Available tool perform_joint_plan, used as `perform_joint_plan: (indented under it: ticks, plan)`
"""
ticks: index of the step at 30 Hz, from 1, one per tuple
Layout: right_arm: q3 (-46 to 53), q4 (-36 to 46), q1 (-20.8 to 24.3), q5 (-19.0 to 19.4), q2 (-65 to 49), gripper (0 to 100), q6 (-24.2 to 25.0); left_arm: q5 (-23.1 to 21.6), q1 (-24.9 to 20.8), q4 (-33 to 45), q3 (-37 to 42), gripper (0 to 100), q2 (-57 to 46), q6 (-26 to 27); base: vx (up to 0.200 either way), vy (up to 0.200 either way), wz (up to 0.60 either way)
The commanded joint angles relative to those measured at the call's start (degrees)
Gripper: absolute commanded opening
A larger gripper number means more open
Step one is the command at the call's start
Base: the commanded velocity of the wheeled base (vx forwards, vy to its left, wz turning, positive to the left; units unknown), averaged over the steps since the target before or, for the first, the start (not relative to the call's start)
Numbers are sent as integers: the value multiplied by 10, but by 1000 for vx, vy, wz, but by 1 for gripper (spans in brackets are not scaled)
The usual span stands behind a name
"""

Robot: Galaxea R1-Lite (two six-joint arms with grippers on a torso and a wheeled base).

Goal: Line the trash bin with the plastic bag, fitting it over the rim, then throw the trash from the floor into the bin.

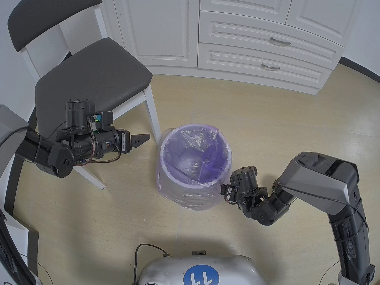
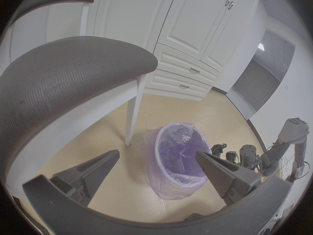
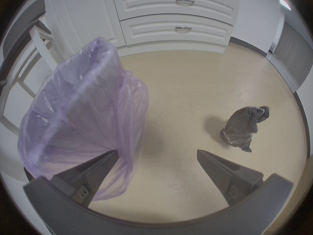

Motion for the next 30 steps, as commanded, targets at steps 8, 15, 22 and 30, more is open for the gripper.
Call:
perform_joint_plan:
  ticks: [8,15,22,30]
  plan:
    - [-28,-93,1,0,62,100,36,1,-22,0,13,100,2,0,0,0,0]
    - [-21,-113,3,1,80,100,30,-2,-29,0,31,100,5,35,0,0,0]
    - [-16,-113,5,-2,79,100,-6,-16,-28,1,65,100,29,129,0,0,0]
    - [29,-117,22,-6,15,100,-14,-93,-25,1,116,100,61,258,0,0,0]
